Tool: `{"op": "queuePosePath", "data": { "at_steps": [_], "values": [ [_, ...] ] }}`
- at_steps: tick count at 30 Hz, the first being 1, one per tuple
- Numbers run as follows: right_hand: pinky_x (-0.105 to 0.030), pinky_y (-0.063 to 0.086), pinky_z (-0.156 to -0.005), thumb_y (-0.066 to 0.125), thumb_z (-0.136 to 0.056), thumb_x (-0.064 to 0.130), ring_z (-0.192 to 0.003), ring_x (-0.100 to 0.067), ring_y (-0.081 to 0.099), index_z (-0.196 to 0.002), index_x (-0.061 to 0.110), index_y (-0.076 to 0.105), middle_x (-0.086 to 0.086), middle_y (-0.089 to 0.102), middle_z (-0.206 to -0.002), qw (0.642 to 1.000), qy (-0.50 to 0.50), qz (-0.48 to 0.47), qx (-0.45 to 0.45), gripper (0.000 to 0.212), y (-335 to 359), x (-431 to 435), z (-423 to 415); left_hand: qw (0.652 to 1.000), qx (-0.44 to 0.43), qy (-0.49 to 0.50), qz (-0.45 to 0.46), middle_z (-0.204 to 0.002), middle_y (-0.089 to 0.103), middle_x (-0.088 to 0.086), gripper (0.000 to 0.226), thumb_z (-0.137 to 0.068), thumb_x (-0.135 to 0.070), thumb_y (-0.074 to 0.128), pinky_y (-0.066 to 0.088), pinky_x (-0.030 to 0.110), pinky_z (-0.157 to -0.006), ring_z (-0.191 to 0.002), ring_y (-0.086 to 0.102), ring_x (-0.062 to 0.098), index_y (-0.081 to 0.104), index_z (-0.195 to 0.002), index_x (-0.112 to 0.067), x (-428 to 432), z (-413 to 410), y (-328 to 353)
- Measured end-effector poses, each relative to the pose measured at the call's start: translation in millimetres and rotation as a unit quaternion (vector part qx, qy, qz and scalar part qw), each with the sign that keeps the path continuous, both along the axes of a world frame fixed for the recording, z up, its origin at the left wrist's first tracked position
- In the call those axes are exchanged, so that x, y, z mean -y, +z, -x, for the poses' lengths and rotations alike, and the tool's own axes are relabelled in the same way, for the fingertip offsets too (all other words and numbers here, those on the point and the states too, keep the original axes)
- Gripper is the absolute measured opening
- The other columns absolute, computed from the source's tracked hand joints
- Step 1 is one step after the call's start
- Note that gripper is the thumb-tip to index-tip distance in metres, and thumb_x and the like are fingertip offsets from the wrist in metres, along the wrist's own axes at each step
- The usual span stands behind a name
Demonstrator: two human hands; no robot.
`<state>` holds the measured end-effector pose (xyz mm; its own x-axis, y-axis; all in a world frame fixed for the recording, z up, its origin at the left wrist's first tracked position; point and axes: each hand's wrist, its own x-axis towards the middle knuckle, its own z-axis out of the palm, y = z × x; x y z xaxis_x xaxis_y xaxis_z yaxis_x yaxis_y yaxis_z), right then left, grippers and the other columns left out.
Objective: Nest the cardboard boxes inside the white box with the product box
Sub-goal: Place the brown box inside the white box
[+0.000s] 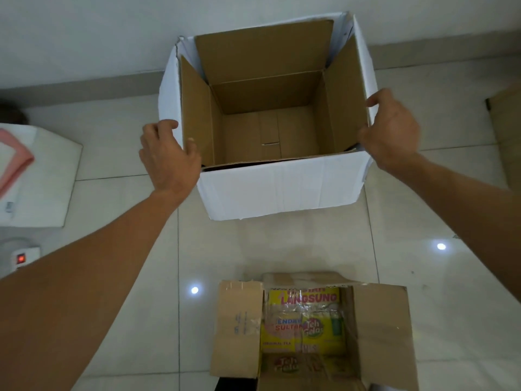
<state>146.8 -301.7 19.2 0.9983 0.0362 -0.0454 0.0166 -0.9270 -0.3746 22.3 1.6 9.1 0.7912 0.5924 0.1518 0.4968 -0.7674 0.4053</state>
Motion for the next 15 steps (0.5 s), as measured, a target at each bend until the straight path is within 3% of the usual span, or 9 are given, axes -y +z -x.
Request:
{"op": "queuePosePath", "data": {
  "at_steps": [7, 12, 15],
  "values": [
    [-0.032, 0.041, -0.065, 0.058, -0.088, 0.018, -0.076, -0.022, 0.050, -0.113, 0.011, 0.051, -0.015, 0.064, -0.102, 0.998, 0.047, -0.039, 0.003, 0.027, 5.0, 27.0, 58.2, 0.999, 0.011, -0.002, 0.041, -0.118, 0.048, 0.020, 0.038, -0.082, -0.013, 0.062, 0.041, 0.039, -0.086, -0.107, 0.049, 0.033, 0.052, -0.118, -0.005, 41.5, 73.7, 23.0],
    [-0.032, 0.042, -0.068, 0.060, -0.086, 0.019, -0.084, -0.026, 0.057, -0.116, 0.016, 0.050, -0.012, 0.065, -0.108, 0.996, 0.065, -0.059, -0.021, 0.032, 10.9, 48.9, 109.4, 0.995, -0.043, 0.026, 0.082, -0.125, 0.044, 0.014, 0.043, -0.082, -0.018, 0.062, 0.041, 0.041, -0.094, -0.115, 0.045, 0.030, 0.048, -0.122, -0.011, 72.0, 142.6, 29.4],
    [-0.031, 0.042, -0.068, 0.060, -0.085, 0.020, -0.085, -0.028, 0.060, -0.114, 0.017, 0.051, -0.012, 0.065, -0.105, 0.995, 0.073, -0.056, -0.043, 0.031, 12.8, 64.3, 145.8, 0.990, -0.072, 0.052, 0.113, -0.126, 0.042, 0.010, 0.043, -0.082, -0.022, 0.061, 0.037, 0.034, -0.087, -0.114, 0.047, 0.026, 0.047, -0.123, -0.016, 88.2, 187.7, 28.8]
  ]
}}
